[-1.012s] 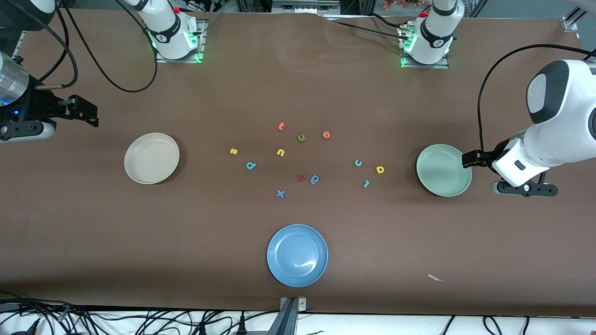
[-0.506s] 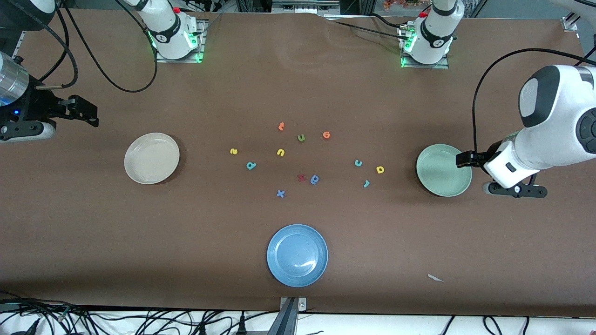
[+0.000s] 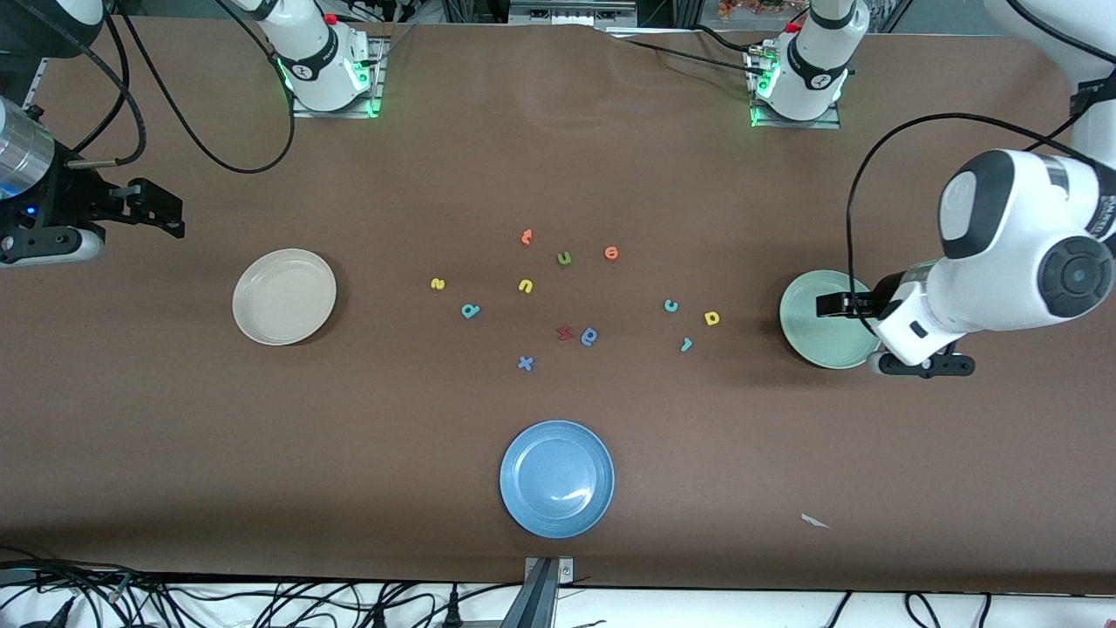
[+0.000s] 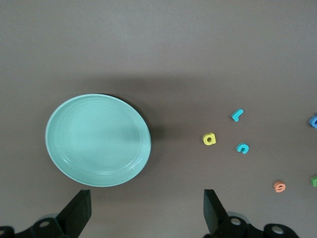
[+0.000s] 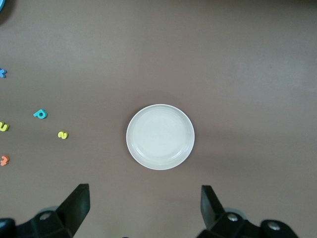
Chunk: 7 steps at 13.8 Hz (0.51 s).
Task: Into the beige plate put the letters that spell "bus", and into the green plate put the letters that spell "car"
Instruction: 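Reach the left gripper down to the yellow letter a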
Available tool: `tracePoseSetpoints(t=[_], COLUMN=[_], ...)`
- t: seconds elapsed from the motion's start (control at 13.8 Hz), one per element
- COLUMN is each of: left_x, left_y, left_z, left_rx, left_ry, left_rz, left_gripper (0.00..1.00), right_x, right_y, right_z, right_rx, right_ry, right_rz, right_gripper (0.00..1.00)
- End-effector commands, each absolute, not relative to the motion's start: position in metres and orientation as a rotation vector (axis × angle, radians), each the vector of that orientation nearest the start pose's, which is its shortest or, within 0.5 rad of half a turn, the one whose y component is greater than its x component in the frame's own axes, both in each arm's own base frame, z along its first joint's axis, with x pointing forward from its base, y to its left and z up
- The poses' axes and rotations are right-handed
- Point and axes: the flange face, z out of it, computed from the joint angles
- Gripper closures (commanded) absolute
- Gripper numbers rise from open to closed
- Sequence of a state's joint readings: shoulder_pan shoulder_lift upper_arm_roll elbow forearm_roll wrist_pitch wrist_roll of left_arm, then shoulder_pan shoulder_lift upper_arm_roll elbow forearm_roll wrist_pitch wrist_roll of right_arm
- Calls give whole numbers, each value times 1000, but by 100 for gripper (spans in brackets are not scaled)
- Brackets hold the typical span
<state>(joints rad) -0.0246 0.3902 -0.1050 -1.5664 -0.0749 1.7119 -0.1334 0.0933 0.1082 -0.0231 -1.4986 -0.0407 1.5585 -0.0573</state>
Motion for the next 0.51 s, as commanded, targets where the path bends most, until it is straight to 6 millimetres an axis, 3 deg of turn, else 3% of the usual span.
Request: tracePoseSetpoints(t=[0.0, 0.22, 0.43], left_x=[637, 634, 632], left_y=[-107, -130, -139], left_z=[381, 343, 320], left_rx=[-3186, -3145, -3150], left_ry=[-103, -177, -297], left_rz=[482, 572, 658], left_gripper=[0, 0, 0], right_x=[585, 585, 585], right_y=[39, 40, 41], right_z=[602, 602, 603], right_rx=[-3160, -3157, -3157], right_ry=[-187, -189, -192], right_rz=[70, 68, 68], right_gripper=[1, 1, 1])
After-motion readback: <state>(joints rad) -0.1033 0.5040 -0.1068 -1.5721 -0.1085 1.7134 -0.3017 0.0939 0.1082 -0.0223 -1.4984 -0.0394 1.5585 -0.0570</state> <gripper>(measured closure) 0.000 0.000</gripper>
